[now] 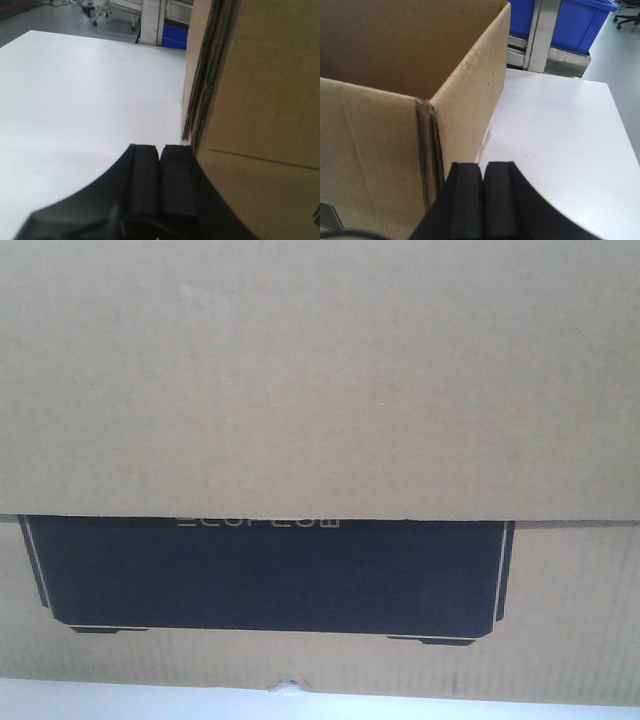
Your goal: Grab box from left shelf to table start
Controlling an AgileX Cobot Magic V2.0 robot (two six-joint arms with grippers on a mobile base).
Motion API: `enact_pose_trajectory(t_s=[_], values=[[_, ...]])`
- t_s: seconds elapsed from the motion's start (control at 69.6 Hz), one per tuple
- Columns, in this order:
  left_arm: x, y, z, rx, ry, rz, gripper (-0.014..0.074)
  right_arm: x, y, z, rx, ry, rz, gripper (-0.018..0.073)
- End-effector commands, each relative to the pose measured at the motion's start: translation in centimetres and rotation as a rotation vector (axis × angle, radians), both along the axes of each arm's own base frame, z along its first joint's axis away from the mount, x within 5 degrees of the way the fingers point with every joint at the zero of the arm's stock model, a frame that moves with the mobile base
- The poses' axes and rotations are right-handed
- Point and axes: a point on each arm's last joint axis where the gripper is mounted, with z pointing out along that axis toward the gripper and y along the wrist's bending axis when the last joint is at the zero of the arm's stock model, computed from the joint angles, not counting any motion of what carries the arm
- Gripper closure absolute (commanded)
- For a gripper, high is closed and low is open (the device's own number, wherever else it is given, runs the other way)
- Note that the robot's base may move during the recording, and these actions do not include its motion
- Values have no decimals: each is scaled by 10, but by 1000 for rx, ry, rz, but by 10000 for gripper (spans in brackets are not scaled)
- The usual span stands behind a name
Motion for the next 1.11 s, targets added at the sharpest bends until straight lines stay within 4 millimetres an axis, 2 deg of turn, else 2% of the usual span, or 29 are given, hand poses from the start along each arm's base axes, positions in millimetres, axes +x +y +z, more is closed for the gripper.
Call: enact_pose_trajectory(t_s=[0.0,0.862,1.02,1.092], values=[[0,0,11,-20,-126,5,696,1,-1,15,4,-103,-16,499],[0,0,11,-21,-134,5,696,2,-1,15,4,-103,-17,499],[0,0,11,-21,-134,5,696,5,-2,6,6,-98,-22,499],[0,0,11,-21,-134,5,696,8,-3,-5,-5,-140,-42,499]])
